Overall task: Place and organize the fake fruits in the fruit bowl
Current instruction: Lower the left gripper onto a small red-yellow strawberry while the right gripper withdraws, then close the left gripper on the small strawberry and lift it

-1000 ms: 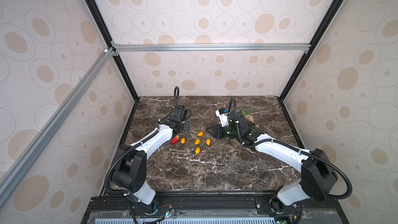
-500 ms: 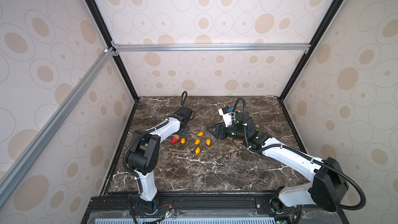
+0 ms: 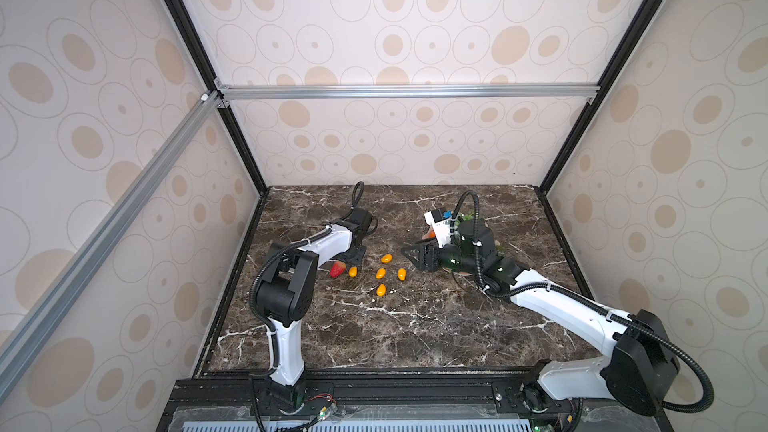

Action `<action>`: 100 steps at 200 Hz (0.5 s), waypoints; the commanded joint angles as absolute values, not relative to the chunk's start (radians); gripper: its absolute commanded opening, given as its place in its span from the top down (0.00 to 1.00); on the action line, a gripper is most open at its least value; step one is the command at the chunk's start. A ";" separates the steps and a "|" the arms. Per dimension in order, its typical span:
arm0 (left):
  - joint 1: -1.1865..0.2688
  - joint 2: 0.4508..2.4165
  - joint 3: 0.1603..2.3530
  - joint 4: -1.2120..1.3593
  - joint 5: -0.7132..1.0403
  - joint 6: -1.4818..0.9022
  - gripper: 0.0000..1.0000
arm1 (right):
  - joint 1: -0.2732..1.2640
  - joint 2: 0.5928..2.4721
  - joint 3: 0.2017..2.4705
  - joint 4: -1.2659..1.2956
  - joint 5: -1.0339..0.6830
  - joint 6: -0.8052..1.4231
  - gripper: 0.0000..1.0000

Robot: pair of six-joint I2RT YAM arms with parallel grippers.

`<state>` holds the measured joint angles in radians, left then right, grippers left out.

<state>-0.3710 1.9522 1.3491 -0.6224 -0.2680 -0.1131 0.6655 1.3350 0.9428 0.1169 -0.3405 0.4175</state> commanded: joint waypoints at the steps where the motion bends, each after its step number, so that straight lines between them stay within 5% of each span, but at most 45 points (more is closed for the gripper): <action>1: -0.361 1.974 1.385 -0.654 -0.291 -0.080 0.65 | 0.662 1.321 0.936 0.135 -0.341 0.410 0.32; 100: -0.360 2.019 1.405 -0.653 -0.294 -0.063 0.77 | 0.662 1.319 0.923 0.137 -0.346 0.418 0.32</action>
